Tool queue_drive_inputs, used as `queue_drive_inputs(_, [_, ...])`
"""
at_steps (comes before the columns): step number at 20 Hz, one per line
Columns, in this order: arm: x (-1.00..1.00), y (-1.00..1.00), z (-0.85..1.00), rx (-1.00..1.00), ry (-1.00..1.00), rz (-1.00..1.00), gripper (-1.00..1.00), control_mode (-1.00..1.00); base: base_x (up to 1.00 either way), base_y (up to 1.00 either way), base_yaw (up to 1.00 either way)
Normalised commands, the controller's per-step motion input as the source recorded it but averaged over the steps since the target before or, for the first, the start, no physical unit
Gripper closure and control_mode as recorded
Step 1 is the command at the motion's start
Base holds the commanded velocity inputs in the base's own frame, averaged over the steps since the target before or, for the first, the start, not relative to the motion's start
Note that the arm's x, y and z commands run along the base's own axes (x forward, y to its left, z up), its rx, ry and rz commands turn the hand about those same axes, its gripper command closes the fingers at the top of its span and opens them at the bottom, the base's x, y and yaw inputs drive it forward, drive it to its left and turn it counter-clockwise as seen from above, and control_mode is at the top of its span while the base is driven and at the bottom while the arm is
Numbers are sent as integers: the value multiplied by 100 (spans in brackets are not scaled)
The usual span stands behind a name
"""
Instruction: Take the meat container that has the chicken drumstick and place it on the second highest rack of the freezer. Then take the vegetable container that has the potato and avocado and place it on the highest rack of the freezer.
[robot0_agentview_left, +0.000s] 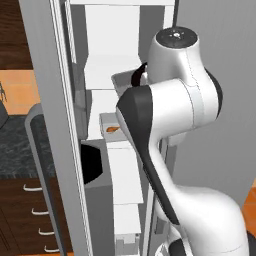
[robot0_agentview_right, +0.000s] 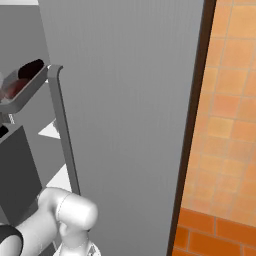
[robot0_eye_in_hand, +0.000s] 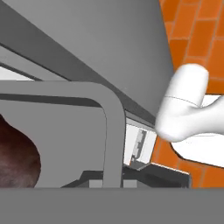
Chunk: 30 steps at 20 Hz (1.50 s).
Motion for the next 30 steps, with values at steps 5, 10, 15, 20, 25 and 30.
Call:
queue_drive_inputs(5, [70, 18, 0, 9, 0, -11, 100, -100, 0, 0, 0])
queue_drive_inputs(10, [78, 12, 0, 7, 0, -9, 100, -100, 0, 0, 0])
queue_drive_inputs(15, [86, 2, 0, 6, 0, -5, 100, -100, 0, 0, 0])
queue_drive_inputs(20, [85, 20, -2, 3, 0, 0, 100, -100, 0, 0, 0])
queue_drive_inputs(25, [91, 24, -7, 0, 0, 0, 100, -100, 0, 0, 0])
queue_drive_inputs(30, [83, 5, -12, 0, -1, 0, 100, -100, 0, 0, 0])
